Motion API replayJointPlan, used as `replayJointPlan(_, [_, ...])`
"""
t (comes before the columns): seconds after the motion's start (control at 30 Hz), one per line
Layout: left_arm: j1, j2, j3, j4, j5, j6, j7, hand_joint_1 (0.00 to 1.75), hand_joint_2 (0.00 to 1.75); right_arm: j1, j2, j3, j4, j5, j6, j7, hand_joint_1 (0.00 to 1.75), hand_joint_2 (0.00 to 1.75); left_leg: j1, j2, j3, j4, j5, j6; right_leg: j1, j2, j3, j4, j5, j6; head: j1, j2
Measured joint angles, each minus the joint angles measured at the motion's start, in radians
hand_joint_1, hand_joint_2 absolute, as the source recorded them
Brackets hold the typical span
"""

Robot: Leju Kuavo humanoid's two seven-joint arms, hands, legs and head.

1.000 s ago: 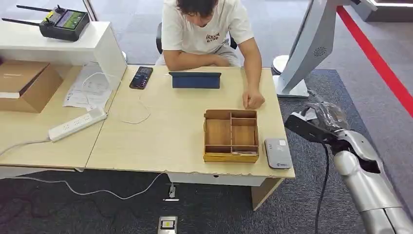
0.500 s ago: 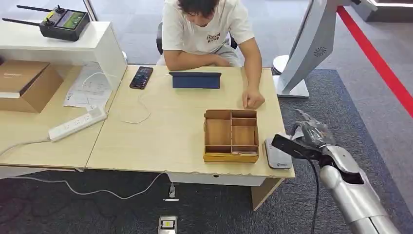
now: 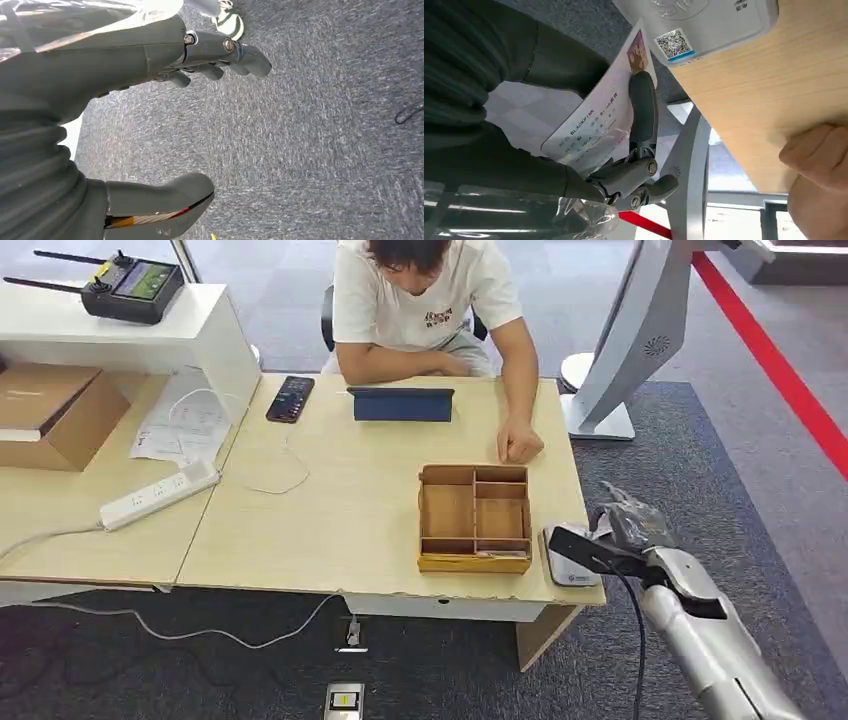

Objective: Pass the card to the sensor for recognition and then transmit it.

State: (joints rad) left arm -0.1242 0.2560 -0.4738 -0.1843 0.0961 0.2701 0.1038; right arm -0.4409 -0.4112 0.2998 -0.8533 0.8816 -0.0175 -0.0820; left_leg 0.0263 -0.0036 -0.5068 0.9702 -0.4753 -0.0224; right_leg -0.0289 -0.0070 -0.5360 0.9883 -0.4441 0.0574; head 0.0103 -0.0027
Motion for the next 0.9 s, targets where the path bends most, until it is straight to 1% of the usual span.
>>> replayJointPlan(0.43, [-0.001, -0.001, 0.000, 0.000, 0.000, 0.001, 0.008, 0.00, 1.75, -0.031, 0.019, 0.014, 0.121, 0.010, 0.007, -0.029, 1.75, 1.75, 0.000, 0.000, 0.001, 0.000, 0.000, 0.000, 0.000, 0.000, 0.000, 0.000, 0.000, 0.000, 0.000, 0.000])
replayJointPlan(0.9, [0.000, -0.001, 0.000, 0.000, 0.000, 0.006, 0.016, 0.00, 1.75, -0.045, 0.037, 0.014, 0.172, -0.002, 0.011, -0.038, 1.75, 1.75, 0.000, 0.001, 0.006, 0.000, 0.000, 0.000, 0.000, 0.000, 0.005, 0.000, 0.000, 0.000, 0.000, 0.000])
